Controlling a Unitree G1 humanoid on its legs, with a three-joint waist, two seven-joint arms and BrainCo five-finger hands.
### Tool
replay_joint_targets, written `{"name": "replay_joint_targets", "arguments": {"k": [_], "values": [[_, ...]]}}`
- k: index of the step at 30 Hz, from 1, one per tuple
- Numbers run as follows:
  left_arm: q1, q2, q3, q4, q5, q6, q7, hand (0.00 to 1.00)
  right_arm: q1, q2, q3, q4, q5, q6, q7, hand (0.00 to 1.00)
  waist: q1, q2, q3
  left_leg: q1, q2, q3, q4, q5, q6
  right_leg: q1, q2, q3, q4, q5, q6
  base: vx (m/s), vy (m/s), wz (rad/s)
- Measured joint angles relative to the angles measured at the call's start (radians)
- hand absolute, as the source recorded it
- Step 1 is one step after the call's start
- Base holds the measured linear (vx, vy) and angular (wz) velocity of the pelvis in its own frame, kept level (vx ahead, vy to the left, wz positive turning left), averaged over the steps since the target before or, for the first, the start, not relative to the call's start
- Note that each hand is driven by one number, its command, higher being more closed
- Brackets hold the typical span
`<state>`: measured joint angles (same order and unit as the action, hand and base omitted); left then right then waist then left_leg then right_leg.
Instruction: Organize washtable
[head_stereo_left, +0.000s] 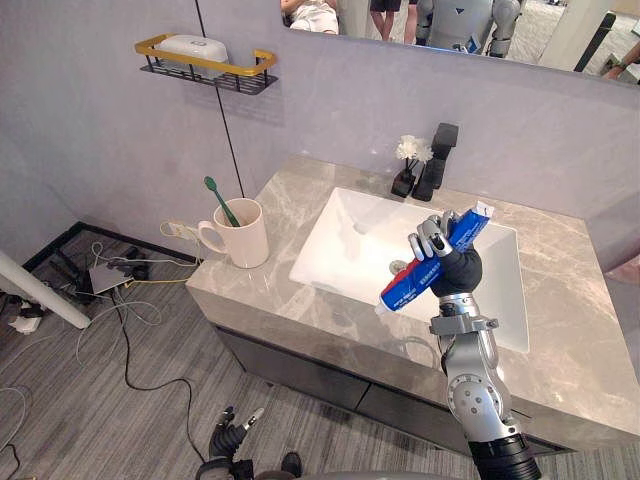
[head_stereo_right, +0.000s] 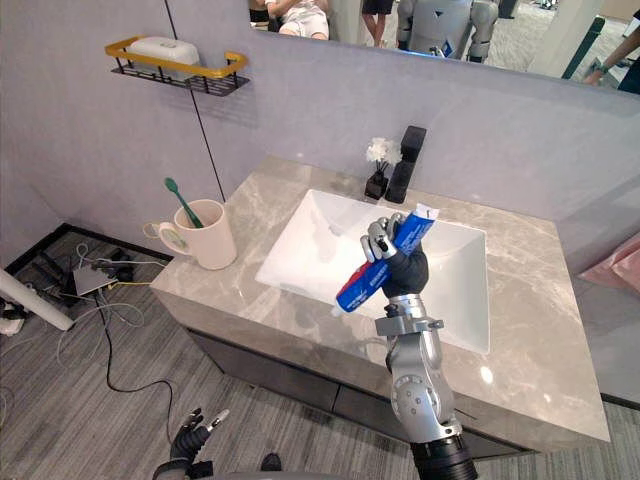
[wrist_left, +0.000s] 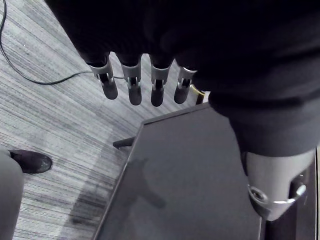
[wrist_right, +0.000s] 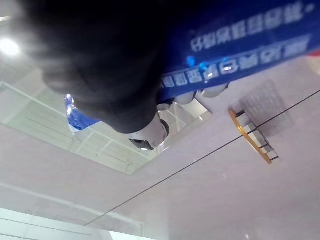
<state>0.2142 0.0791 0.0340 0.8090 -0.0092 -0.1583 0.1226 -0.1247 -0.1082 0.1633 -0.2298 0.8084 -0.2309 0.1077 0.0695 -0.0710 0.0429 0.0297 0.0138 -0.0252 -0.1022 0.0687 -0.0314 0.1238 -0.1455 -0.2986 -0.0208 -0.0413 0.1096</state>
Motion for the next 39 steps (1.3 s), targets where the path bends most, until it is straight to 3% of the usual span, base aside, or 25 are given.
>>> {"name": "replay_joint_targets", "arguments": {"k": [10,16,20,26,39], "values": [[-0.017,0.013,-0.054,0.007,0.022,-0.005,-0.016,0.0,-0.207,-0.029,0.05,0.034,-0.142,-0.035,-0.049,1.0,0.007,-0.004,0.004,-0.021,0.001,-0.029,0.0,0.004,-0.006,-0.004,0.004,-0.027,-0.002,0.0,0.0,-0.02,-0.015,0.07],[-0.038,0.022,-0.076,0.006,0.022,-0.018,-0.017,0.0,-0.332,-0.038,0.053,0.117,-0.216,-0.038,-0.105,1.0,0.056,-0.01,0.009,-0.043,0.003,-0.058,0.0,0.019,-0.009,-0.006,0.011,-0.062,-0.005,-0.002,-0.002,-0.03,-0.024,0.21],[-0.04,0.025,-0.084,0.004,0.022,-0.028,-0.018,0.0,-0.437,-0.04,0.082,0.171,-0.262,-0.039,-0.128,1.0,0.061,-0.022,0.023,-0.059,0.003,-0.086,0.0,0.026,-0.011,-0.007,0.016,-0.088,-0.006,-0.003,-0.005,-0.03,-0.02,0.17],[-0.073,0.044,-0.111,0.005,0.022,-0.029,-0.018,0.0,-0.564,-0.061,0.082,0.237,-0.263,-0.046,-0.142,1.0,0.106,-0.043,0.043,-0.088,0.003,-0.124,0.0,0.035,-0.018,-0.009,0.025,-0.132,-0.017,-0.005,-0.008,-0.01,-0.029,0.2],[-0.108,0.054,-0.162,0.006,0.022,-0.043,-0.015,0.0,-0.771,-0.081,0.081,0.391,-0.247,-0.068,-0.18,1.0,0.142,-0.049,0.066,-0.134,-0.006,-0.217,0.005,0.05,-0.033,-0.007,0.035,-0.226,-0.017,-0.031,-0.01,0.01,-0.028,0.22]]}}
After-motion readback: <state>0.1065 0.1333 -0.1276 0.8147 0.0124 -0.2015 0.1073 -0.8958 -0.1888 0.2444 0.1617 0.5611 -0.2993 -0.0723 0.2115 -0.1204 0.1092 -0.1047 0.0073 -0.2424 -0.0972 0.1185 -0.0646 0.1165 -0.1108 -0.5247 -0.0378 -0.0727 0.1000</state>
